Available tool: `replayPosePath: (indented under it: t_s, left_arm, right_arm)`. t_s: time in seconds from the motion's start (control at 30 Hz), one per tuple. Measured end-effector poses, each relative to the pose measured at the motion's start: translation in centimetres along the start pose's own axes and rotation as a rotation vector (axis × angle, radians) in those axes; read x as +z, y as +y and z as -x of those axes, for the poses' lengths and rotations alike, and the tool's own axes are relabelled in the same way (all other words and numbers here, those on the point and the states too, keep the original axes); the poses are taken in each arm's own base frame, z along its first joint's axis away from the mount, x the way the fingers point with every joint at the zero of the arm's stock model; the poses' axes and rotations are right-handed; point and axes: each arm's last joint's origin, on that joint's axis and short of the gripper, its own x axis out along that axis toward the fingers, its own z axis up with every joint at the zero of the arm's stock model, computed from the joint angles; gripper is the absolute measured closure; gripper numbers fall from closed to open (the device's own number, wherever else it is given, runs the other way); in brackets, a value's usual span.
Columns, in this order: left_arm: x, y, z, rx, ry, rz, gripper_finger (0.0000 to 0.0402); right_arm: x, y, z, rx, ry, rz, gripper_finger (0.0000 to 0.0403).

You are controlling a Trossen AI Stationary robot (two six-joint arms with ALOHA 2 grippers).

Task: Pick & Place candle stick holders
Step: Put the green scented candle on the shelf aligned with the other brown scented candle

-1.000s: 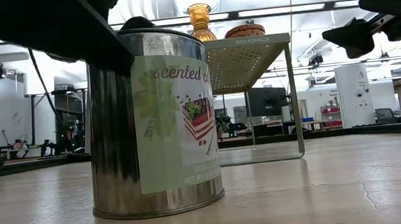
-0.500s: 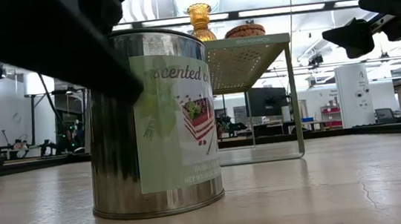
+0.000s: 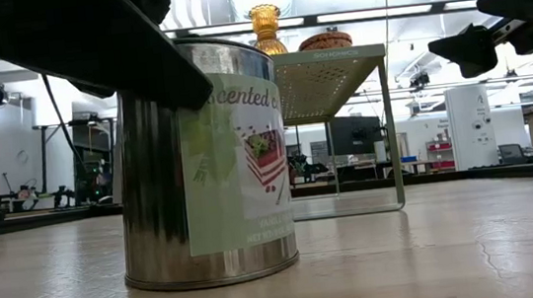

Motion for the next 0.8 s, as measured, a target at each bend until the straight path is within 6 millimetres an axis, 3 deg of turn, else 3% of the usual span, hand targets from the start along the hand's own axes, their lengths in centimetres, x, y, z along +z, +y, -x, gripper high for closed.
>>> replayPosePath:
  t_s: [0.33, 0.8]
  left_arm:
    - [0.4, -0.2, 1.3, -0.073, 0.048, 0.021, 0.0042]
    - [3.6, 0.0, 7.9, -0.145, -0.003, 0.044, 0.0043]
  right_arm:
    - [0.0, 0.0, 0.0, 0.0, 0.001, 0.0, 0.0012]
    - [0.0, 0.0, 0.0, 0.0, 0.001, 0.0, 0.0012]
